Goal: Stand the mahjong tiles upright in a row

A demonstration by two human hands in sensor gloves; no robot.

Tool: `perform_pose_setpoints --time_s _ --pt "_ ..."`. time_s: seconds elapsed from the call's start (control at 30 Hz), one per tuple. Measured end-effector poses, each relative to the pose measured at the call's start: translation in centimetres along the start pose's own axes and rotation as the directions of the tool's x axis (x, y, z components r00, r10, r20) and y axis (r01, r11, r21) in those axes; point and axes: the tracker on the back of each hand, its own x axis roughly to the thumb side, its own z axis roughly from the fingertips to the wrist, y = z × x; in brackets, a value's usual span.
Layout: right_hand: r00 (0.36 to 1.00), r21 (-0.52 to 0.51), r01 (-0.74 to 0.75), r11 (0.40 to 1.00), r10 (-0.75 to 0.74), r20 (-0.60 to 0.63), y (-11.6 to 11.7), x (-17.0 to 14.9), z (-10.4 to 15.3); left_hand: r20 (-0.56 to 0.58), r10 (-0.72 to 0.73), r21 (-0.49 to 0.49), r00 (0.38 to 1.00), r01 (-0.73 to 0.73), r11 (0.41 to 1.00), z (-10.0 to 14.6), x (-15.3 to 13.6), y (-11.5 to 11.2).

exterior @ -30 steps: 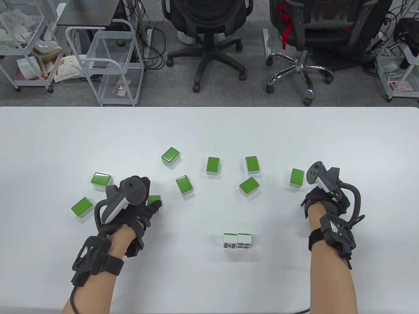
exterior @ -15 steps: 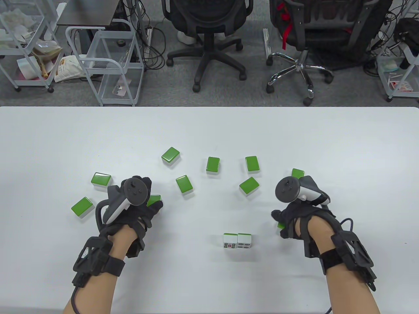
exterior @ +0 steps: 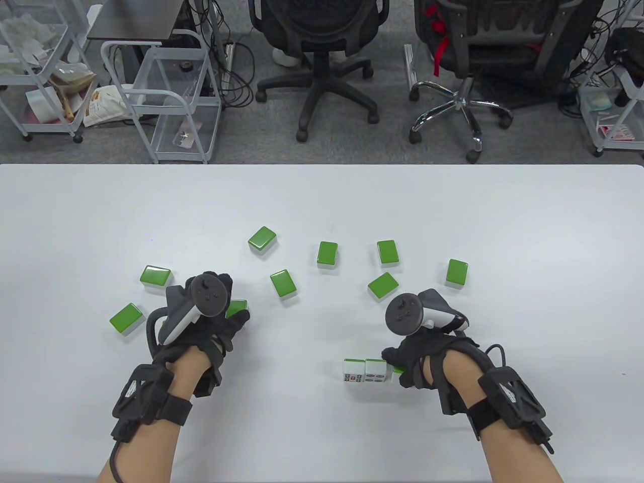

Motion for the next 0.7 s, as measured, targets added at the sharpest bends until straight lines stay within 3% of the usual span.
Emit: perform_pose_setpoints --time_s 0.27,0.57,0.67,0.7 --pt "0.987 -0.075 0.157 0.985 -0.154 0.039 -1.0 -1.3 -0.1 0.001 -0.002 -0.001 1.0 0.002 1.0 0.0 0.0 -0.1" --pt "0.989 -0.113 0.148 0.983 -0.143 0.044 -1.1 -1.4 0.3 0.003 -0.002 0.001 1.0 0.002 1.0 0.0 0.0 -0.1" --pt "0.993 -0.194 0.114 0.974 -0.109 0.035 -2.4 -1.0 1.9 0.007 0.002 0.009 1.0 -0.002 1.0 0.0 0.0 0.0" --pt "0.995 -0.264 0.099 0.959 -0.098 0.019 -3.4 -0.9 3.0 0.008 0.003 0.008 1.0 -0.003 1.0 0.0 0.0 -0.1"
